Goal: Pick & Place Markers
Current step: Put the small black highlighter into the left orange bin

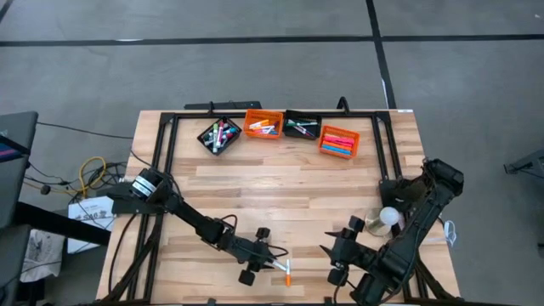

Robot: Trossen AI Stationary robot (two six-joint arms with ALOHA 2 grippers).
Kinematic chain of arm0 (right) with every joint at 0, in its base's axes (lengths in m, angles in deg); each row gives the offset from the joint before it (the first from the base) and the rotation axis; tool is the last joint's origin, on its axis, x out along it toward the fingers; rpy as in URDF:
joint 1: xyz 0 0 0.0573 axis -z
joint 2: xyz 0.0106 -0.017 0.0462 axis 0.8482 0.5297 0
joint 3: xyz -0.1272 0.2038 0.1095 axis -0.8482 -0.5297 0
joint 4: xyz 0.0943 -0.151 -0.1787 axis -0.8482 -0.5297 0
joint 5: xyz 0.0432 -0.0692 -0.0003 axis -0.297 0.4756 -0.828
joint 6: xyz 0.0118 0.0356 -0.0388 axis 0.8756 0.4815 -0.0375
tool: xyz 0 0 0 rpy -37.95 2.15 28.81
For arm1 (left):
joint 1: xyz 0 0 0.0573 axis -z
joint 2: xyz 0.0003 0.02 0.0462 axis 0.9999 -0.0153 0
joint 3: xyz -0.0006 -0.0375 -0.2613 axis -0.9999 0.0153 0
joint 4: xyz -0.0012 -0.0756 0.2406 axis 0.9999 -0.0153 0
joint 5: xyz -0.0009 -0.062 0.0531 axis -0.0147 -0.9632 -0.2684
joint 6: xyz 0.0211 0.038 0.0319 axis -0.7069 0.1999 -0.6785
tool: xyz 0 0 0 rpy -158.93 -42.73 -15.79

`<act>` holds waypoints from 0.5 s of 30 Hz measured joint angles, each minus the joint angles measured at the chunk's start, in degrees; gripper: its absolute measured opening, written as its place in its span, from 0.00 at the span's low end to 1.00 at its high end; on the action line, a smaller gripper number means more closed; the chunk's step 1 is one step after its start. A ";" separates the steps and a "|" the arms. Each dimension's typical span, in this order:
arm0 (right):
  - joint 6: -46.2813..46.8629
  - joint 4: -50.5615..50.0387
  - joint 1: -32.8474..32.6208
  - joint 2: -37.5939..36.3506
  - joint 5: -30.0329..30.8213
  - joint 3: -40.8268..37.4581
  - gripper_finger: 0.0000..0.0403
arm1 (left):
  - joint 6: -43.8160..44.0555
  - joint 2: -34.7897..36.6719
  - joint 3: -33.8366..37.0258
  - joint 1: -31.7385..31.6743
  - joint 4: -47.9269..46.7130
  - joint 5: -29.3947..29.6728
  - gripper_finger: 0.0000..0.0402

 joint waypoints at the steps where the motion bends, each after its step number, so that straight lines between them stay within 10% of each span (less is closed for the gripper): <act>1: 0.36 -0.12 0.02 0.00 -0.01 0.00 0.42 | 0.00 -0.42 -0.30 0.00 0.08 -0.06 0.33; 15: 0.80 -0.40 0.06 0.02 0.13 0.00 0.42 | 0.35 -0.96 -0.17 -0.52 -2.89 0.63 0.37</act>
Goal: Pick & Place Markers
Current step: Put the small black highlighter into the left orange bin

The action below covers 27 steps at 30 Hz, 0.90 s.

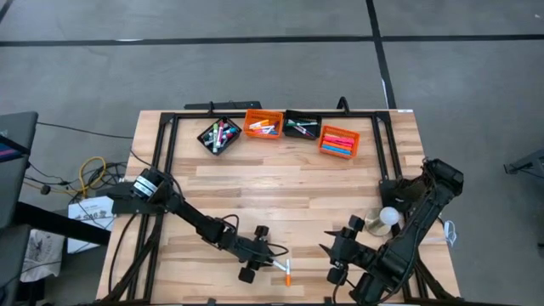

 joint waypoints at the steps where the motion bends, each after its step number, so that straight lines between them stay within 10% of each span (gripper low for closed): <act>1: 0.00 0.00 0.00 0.00 0.11 0.00 0.42 | -0.04 0.01 0.00 -0.02 -0.19 -0.01 0.37; 27: 0.03 0.39 0.39 0.00 0.21 0.00 0.42 | 1.27 -2.08 0.05 -1.68 -0.17 -2.89 0.15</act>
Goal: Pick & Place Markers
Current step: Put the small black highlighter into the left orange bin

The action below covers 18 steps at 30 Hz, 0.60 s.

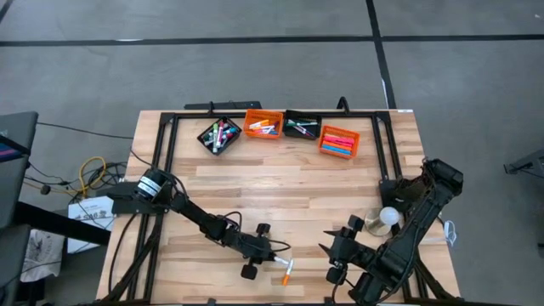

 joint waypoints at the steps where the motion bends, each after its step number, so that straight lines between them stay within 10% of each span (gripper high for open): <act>1: 0.01 0.00 0.00 0.00 -0.01 0.00 0.42 | 0.34 0.20 0.03 0.00 -0.30 -0.11 0.14; 10: 0.01 0.66 0.00 -0.01 0.05 0.00 0.42 | 0.46 4.71 0.26 0.11 -2.64 -0.09 0.17; 18: 0.21 3.23 0.00 -0.02 1.56 0.00 0.42 | 0.55 19.04 0.20 -2.17 -17.93 18.68 0.17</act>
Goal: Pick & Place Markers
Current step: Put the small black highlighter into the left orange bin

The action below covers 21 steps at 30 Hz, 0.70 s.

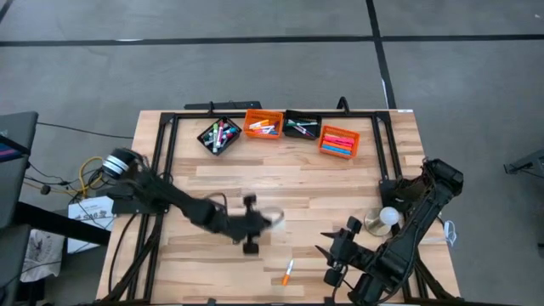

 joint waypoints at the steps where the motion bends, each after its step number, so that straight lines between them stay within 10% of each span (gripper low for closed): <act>1: 0.39 0.79 0.00 0.06 0.52 0.00 0.42 | -0.03 2.08 0.00 -0.98 -2.94 3.20 0.18; 8: 3.24 2.15 -0.11 4.15 4.61 0.04 0.42 | -9.05 14.56 0.00 -15.48 -14.83 6.33 0.18; 21: 3.28 -3.64 9.91 8.52 5.60 0.02 0.42 | -26.20 12.50 -0.02 -53.15 -10.61 -21.40 0.18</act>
